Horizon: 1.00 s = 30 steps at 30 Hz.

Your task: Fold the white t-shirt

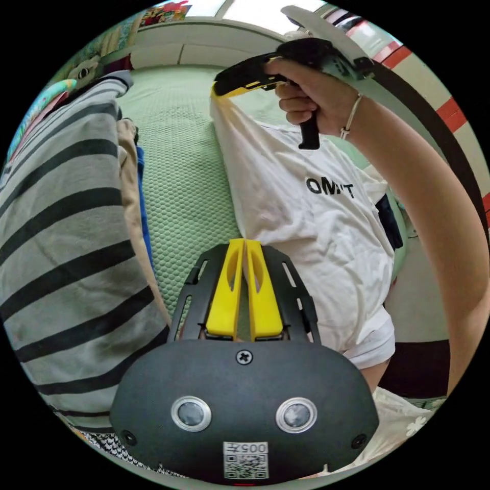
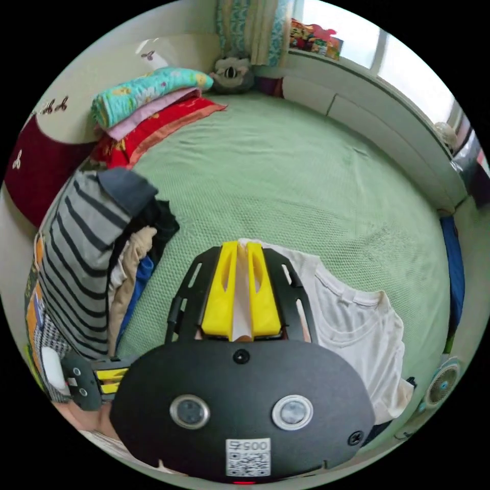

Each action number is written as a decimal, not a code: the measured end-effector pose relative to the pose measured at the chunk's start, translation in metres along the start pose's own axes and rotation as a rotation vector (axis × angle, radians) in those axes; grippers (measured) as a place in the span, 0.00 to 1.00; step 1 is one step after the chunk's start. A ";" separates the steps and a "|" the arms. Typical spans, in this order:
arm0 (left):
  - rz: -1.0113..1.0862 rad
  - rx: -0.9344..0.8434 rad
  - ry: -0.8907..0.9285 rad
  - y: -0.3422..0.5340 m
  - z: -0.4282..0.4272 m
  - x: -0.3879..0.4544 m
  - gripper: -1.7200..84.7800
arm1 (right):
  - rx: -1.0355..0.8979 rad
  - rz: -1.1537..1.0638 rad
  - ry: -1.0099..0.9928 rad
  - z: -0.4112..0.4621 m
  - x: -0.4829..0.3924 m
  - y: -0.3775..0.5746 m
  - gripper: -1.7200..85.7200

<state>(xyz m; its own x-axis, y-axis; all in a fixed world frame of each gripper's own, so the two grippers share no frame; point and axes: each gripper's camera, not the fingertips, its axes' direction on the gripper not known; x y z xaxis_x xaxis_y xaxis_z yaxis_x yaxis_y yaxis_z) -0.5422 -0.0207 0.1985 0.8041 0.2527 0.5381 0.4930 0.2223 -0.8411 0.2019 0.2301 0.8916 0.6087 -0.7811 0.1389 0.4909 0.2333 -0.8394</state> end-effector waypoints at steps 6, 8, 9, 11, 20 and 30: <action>-0.162 0.025 -0.028 0.005 -0.012 -0.017 0.01 | -0.042 0.219 -0.158 0.023 0.036 0.001 0.04; -0.170 0.028 0.013 0.006 -0.015 -0.019 0.01 | -0.054 0.233 -0.075 0.024 0.038 0.007 0.05; -0.172 0.051 0.062 0.007 -0.018 -0.017 0.01 | -0.035 0.243 -0.033 0.019 0.040 0.012 0.06; -0.141 0.082 0.042 0.007 -0.023 -0.006 0.01 | 0.012 0.243 -0.050 0.004 0.046 0.024 0.06; 0.035 -0.013 -0.128 -0.009 0.005 0.074 0.01 | -0.119 0.103 -0.027 -0.018 0.052 0.122 0.05; -0.091 0.005 -0.184 -0.002 -0.022 0.097 0.01 | 0.077 0.328 0.169 -0.060 0.081 0.220 0.01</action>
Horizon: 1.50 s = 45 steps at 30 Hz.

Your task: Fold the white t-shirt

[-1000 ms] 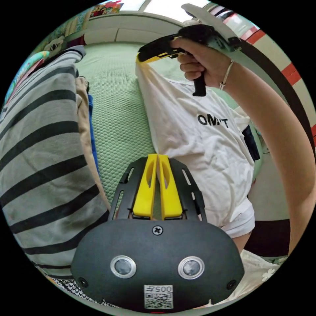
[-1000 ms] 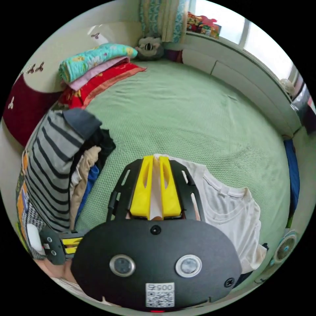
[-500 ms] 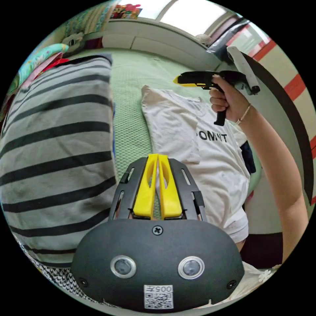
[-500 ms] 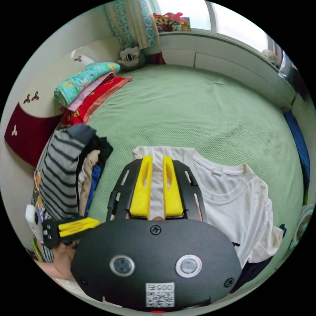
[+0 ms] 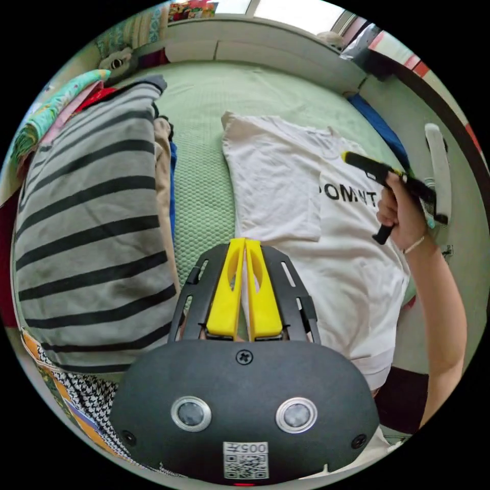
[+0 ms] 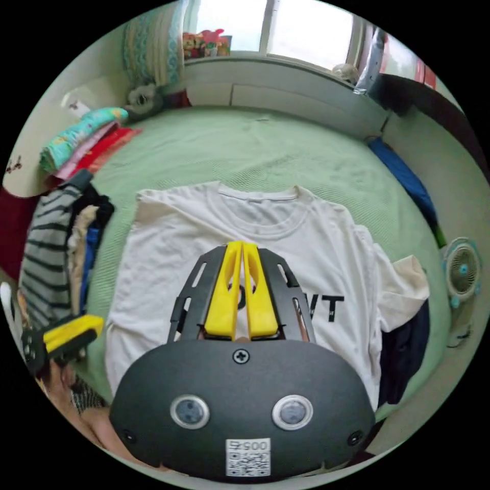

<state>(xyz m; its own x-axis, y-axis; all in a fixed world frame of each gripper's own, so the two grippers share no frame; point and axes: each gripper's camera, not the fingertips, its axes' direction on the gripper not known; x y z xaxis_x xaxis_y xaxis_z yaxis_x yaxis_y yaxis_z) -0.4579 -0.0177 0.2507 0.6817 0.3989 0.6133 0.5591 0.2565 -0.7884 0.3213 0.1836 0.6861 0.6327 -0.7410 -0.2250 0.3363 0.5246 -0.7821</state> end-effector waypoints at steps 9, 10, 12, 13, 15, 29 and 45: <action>0.254 0.033 0.064 0.006 0.003 0.097 0.01 | 0.036 0.127 -0.009 -0.084 0.145 0.101 0.05; 0.270 0.031 0.072 0.006 0.004 0.104 0.01 | 0.042 0.173 0.005 -0.093 0.169 0.108 0.06; 0.319 0.037 0.069 0.006 0.007 0.128 0.01 | 0.032 0.247 0.033 -0.103 0.203 0.114 0.08; 0.331 0.039 0.065 0.006 0.008 0.133 0.01 | 0.036 0.289 0.039 -0.109 0.222 0.116 0.09; 0.379 0.034 0.040 0.005 0.012 0.151 0.01 | 0.043 0.332 0.039 -0.114 0.245 0.114 0.11; 0.366 -0.019 0.105 -0.018 0.027 0.163 0.01 | -0.206 0.272 0.239 -0.035 0.273 0.045 0.11; 0.358 -0.021 0.118 -0.031 0.031 0.163 0.01 | 0.126 0.145 0.110 -0.121 0.179 -0.030 0.00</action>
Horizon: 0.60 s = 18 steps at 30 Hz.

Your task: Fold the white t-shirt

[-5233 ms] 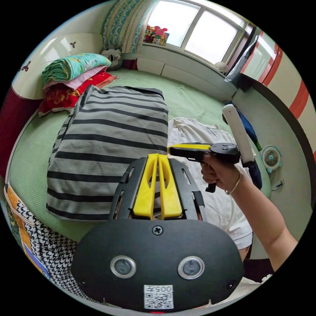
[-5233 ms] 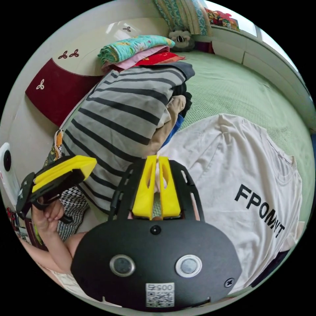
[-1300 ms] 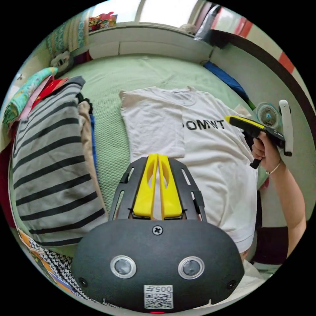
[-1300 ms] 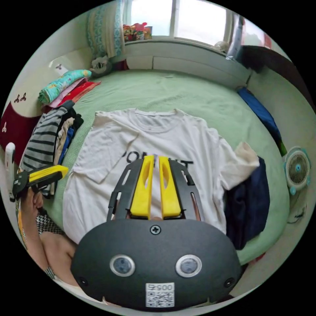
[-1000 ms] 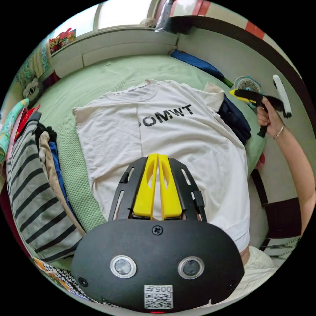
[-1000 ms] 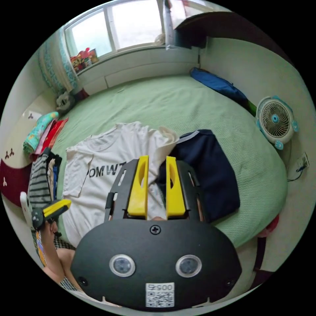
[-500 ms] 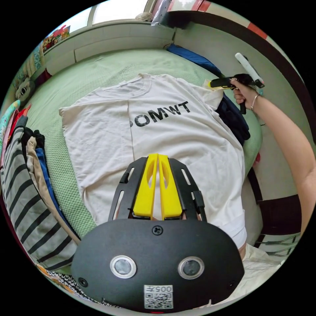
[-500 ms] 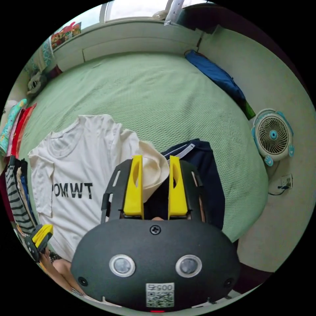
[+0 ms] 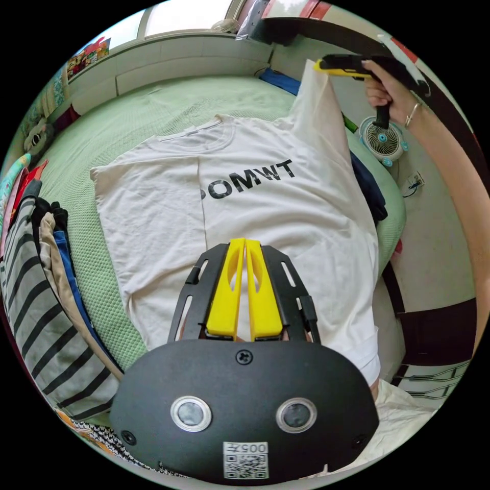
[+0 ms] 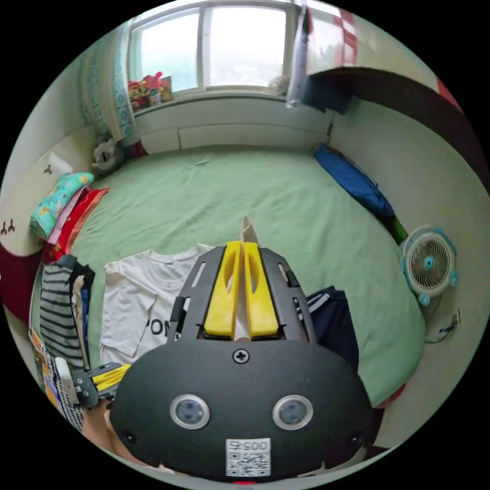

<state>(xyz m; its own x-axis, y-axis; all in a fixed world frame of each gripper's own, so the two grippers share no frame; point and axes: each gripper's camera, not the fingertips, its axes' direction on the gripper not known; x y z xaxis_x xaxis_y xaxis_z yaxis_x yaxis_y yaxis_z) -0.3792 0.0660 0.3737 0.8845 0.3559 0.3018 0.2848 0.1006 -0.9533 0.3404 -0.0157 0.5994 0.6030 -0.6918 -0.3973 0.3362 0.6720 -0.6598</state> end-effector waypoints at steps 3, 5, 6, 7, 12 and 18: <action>-0.004 -0.002 0.008 -0.001 0.001 -0.002 0.01 | 0.020 -0.091 -0.047 -0.009 -0.042 -0.011 0.01; -0.007 -0.009 0.019 -0.002 0.002 -0.004 0.01 | 0.011 -0.141 -0.032 -0.009 -0.061 -0.014 0.04; -0.007 -0.011 0.029 -0.003 0.003 -0.005 0.01 | -0.027 -0.167 -0.002 -0.004 -0.071 -0.016 0.06; -0.005 -0.011 0.033 -0.003 0.003 -0.006 0.01 | -0.078 -0.194 0.010 0.003 -0.077 -0.016 0.08; 0.001 -0.009 0.017 -0.003 0.001 -0.011 0.01 | -0.126 -0.248 0.025 0.017 -0.086 0.009 0.10; -0.014 -0.018 0.051 -0.002 0.003 -0.022 0.01 | -0.260 -0.403 -0.021 0.057 -0.101 0.074 0.12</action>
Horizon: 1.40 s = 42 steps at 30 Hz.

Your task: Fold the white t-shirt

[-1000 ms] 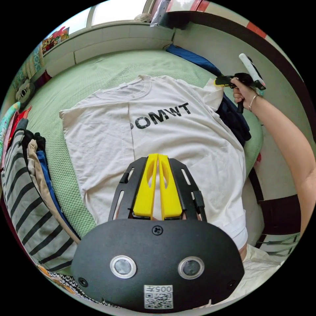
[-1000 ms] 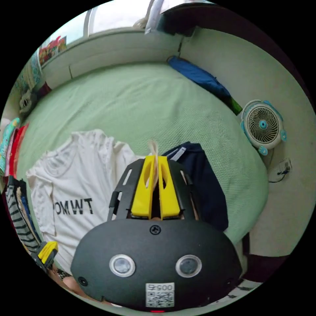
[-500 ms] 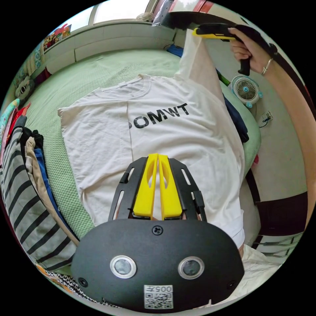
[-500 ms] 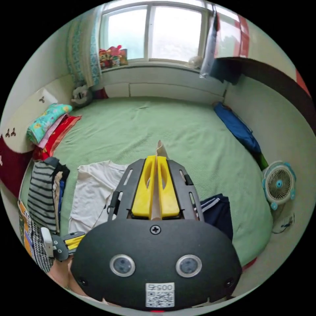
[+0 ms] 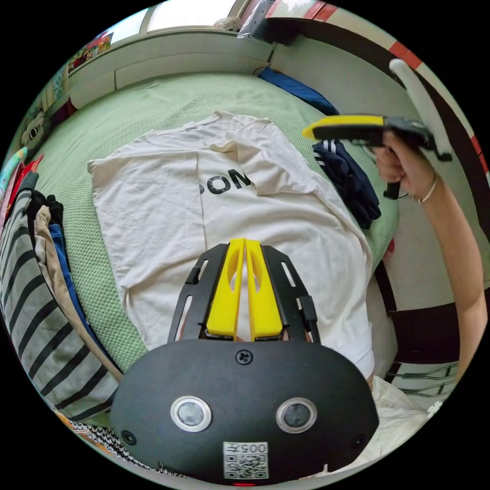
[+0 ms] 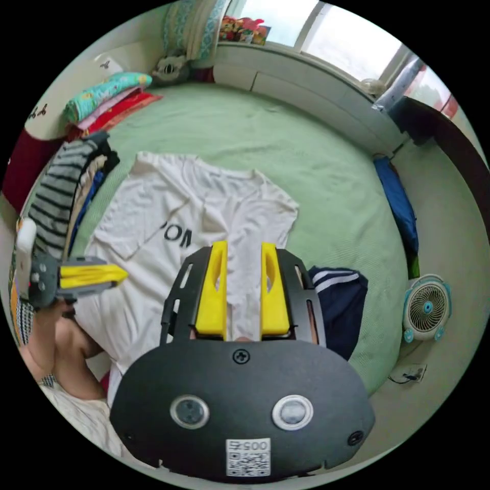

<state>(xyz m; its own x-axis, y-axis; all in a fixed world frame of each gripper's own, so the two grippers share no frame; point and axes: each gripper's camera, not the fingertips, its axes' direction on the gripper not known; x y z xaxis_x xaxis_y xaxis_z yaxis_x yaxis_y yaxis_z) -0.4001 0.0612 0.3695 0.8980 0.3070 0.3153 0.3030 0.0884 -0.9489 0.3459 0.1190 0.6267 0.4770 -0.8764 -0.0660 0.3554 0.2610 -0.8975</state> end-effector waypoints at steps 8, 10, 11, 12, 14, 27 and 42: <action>0.006 -0.002 -0.009 -0.001 0.001 -0.005 0.01 | -0.122 0.019 0.016 0.060 -0.006 0.043 0.09; 0.007 -0.008 -0.004 -0.001 0.003 -0.006 0.01 | -0.128 0.043 0.076 0.067 -0.009 0.045 0.04; 0.009 -0.011 -0.002 -0.002 0.004 -0.006 0.01 | -0.124 0.056 0.087 0.066 -0.008 0.046 0.03; 0.013 -0.013 -0.002 -0.002 0.004 -0.006 0.01 | -0.126 0.074 0.110 0.065 -0.005 0.046 0.01; 0.017 -0.014 -0.010 -0.001 0.004 -0.007 0.01 | -0.138 0.070 0.112 0.063 0.002 0.048 0.01; -0.026 -0.019 0.009 0.004 0.005 -0.031 0.01 | -0.026 0.223 -0.035 0.044 0.068 0.024 0.11; -0.031 -0.044 -0.037 0.016 0.003 -0.063 0.01 | -0.118 0.478 -0.092 0.154 0.106 -0.047 0.04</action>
<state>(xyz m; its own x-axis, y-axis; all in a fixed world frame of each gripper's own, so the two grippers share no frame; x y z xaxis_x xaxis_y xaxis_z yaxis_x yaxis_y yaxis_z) -0.4521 0.0460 0.3342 0.8759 0.3393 0.3429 0.3447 0.0572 -0.9370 0.5030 0.0762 0.7293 0.6347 -0.6296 -0.4480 -0.0108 0.5725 -0.8198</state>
